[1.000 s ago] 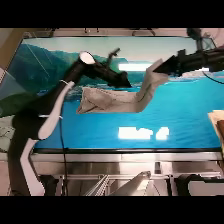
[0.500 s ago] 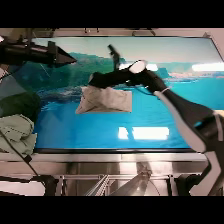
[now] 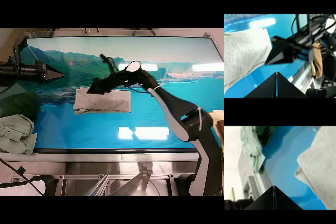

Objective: Fold the shirts.

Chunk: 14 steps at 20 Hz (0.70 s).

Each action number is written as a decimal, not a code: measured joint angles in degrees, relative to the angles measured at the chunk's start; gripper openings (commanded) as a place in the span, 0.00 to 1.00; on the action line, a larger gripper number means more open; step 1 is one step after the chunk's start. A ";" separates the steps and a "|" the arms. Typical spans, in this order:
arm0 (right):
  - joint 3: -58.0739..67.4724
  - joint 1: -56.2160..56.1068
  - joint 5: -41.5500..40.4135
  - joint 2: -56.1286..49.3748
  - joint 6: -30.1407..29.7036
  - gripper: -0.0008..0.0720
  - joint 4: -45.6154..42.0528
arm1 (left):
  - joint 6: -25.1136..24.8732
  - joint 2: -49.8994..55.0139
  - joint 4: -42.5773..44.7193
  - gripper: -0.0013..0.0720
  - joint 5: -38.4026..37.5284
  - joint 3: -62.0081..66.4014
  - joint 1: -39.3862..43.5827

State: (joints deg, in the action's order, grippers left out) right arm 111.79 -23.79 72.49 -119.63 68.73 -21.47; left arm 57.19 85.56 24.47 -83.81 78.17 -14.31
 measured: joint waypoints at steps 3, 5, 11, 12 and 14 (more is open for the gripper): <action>-0.46 6.14 7.65 3.39 5.18 0.03 -7.85 | -1.42 -0.79 -1.20 0.01 -0.70 -3.21 -0.96; -2.75 9.29 11.76 6.84 8.44 0.03 -15.56 | -2.45 -2.67 -1.57 0.02 -0.50 -7.34 -2.16; -13.60 14.91 6.84 11.04 18.84 0.86 -34.10 | -4.52 -10.60 -1.99 0.08 4.20 -20.81 -6.78; -14.38 15.15 5.11 10.27 19.91 0.86 -34.71 | -4.79 -11.32 -2.03 0.34 4.61 -21.79 -7.15; -15.45 15.37 2.25 7.98 21.31 0.86 -34.36 | -4.39 -12.24 -2.05 0.41 5.11 -23.08 -7.63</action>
State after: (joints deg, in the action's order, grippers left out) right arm 96.33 -8.43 74.74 -111.66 90.04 -55.83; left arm 52.80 73.32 22.41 -78.70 55.09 -21.93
